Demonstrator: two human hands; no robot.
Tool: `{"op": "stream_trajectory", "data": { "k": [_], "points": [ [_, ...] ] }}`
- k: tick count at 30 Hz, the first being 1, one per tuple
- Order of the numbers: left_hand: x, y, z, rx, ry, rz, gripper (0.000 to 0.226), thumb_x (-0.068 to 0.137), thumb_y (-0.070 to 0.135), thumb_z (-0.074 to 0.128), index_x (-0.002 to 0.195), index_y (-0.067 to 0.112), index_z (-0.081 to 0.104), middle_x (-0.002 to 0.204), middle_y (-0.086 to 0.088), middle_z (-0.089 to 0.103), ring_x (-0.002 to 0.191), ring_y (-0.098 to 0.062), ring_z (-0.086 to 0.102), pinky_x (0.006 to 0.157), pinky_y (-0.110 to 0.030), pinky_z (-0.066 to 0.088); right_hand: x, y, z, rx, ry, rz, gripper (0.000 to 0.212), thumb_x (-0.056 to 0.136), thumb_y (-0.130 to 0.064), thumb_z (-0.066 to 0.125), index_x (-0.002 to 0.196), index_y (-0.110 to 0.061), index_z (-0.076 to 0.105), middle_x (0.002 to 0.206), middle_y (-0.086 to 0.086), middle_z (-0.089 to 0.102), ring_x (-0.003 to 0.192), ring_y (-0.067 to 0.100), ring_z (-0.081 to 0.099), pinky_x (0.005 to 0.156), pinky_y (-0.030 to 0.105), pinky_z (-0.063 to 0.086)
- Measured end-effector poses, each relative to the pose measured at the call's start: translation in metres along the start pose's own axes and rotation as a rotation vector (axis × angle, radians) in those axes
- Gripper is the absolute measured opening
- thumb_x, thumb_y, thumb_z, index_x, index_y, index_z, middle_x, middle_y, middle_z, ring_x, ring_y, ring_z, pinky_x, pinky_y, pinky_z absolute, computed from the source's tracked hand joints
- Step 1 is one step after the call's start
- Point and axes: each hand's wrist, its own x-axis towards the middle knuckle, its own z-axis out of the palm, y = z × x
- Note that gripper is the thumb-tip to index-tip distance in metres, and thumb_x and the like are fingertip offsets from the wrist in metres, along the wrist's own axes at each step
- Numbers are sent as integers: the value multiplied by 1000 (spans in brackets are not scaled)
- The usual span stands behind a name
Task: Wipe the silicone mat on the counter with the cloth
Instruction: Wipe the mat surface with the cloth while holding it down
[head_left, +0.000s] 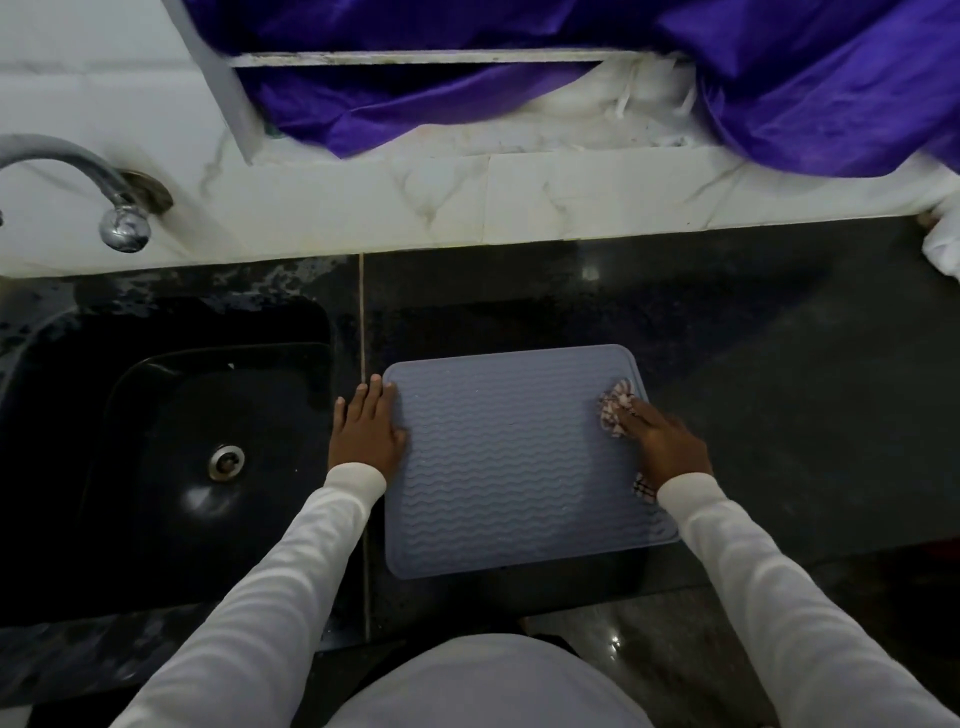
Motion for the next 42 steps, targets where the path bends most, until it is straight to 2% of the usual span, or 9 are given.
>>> {"op": "stream_trajectory", "data": {
  "k": [8, 13, 17, 20, 25, 28, 31, 36, 42],
  "points": [
    [0, 7, 3, 4, 7, -41, 67, 97, 32, 39, 154, 18, 7, 162, -5, 3, 149, -23, 4, 121, -44, 0, 5, 26, -4, 1, 94, -42, 58, 83, -80, 29, 134, -53, 37, 139, 0, 50, 128, 30, 44, 110, 49, 31],
    [1, 9, 3, 1, -3, -67, 66, 97, 31, 39, 154, 18, 8, 162, -4, 4, 149, -23, 5, 121, -44, 0, 0, 13, -8, 309, 107, 29, 39, 95, -32, 52, 134, -34, 51, 142, -5, 50, 126, 26, 49, 105, 38, 40],
    [0, 9, 4, -14, 5, -68, 67, 97, 29, 40, 154, 17, 8, 162, -5, 5, 149, -24, 6, 121, -45, 1, -2, -33, -13, 486, 266, -94, 40, 85, -2, 63, 118, -23, 68, 122, 2, 65, 109, 18, 61, 92, 24, 44],
    [1, 7, 4, -13, 1, -56, 67, 97, 30, 39, 154, 18, 7, 162, -4, 4, 149, -23, 5, 121, -45, 0, -7, -92, -11, 627, 245, -248, 45, 82, 5, 61, 118, -22, 68, 121, 1, 66, 109, 17, 62, 97, 31, 48],
    [1, -1, 3, -96, 5, -22, 66, 95, 28, 41, 154, 21, 12, 162, -2, 7, 149, -21, 7, 120, -45, -1, -24, -206, 15, 467, 126, -450, 49, 83, -1, 57, 125, -25, 64, 132, 5, 59, 116, 26, 57, 97, 33, 47],
    [2, -10, 2, -120, -5, 2, 61, 98, 28, 38, 154, 25, 15, 162, 0, 9, 149, -18, 7, 120, -46, -1, -34, -247, 50, 298, -49, -527, 58, 90, -6, 52, 143, -27, 43, 159, 2, 19, 134, 30, 40, 107, 41, 39],
    [2, -19, 5, -117, 7, 29, 58, 99, 29, 36, 153, 28, 16, 162, 3, 10, 148, -15, 9, 120, -45, -2, -35, -239, 71, 95, -57, -589, 98, 72, -7, 75, 151, -27, 23, 161, 1, -10, 133, 35, 39, 101, 45, 44],
    [1, -21, 7, -137, 38, 64, 57, 98, 31, 38, 153, 28, 19, 161, 3, 14, 148, -16, 12, 119, -45, -1, -31, -223, 66, -119, -19, -596, 114, 60, -15, 86, 151, -33, 20, 161, 3, -11, 109, 38, 55, 78, 48, 54],
    [0, -23, 7, -125, 54, 85, 56, 99, 34, 37, 152, 27, 21, 161, 1, 17, 148, -18, 14, 120, -45, 0, -24, -193, 59, -144, -7, -508, 96, 74, -12, 77, 147, -39, 21, 161, 1, 9, 115, 38, 52, 82, 51, 53]
  ]
}}
